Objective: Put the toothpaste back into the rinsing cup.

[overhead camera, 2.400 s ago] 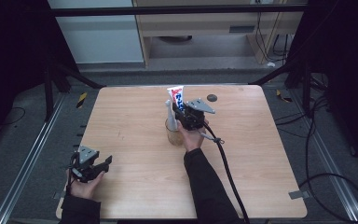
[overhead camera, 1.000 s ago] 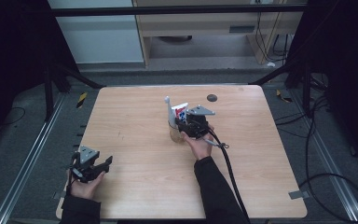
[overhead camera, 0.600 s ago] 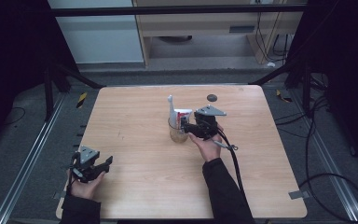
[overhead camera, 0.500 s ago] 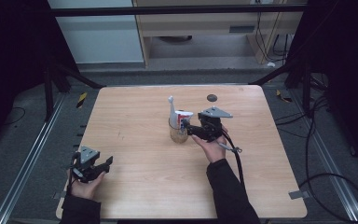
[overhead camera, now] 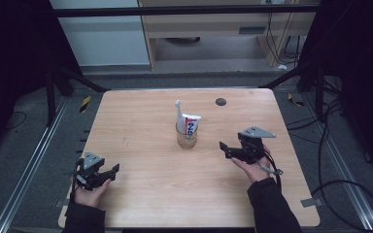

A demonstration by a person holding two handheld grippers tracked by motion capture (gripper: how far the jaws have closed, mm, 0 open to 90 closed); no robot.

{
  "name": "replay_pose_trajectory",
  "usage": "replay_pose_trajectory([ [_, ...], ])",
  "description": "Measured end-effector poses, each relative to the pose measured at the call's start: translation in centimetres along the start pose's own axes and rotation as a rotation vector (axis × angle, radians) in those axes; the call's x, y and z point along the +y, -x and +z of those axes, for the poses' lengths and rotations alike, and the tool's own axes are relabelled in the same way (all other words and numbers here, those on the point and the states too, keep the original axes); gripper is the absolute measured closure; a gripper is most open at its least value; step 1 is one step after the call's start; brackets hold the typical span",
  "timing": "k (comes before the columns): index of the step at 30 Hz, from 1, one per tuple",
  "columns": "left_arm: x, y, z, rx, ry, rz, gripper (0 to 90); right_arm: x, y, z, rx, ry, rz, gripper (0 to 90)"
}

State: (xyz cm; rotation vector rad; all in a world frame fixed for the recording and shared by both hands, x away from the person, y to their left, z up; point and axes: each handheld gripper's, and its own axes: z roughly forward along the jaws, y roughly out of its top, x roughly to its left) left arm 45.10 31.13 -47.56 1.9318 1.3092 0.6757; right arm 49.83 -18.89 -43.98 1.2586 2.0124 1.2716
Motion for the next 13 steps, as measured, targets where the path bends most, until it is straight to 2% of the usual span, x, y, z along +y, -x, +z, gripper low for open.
replay_pose_trajectory([
  [5,0.0,0.0,0.1,-0.007,-0.01,0.002,32.7,-2.3,0.9,-1.4,-0.035,-0.045,-0.03,15.0],
  [11,-0.1,-0.2,0.1,-0.008,-0.014,-0.005,31.5,-4.6,1.1,-2.8,-0.081,-0.087,-0.099,13.1],
  [13,-0.1,-0.2,0.1,-0.007,-0.015,-0.005,31.2,-5.2,1.4,-3.3,-0.093,-0.099,-0.095,13.1],
])
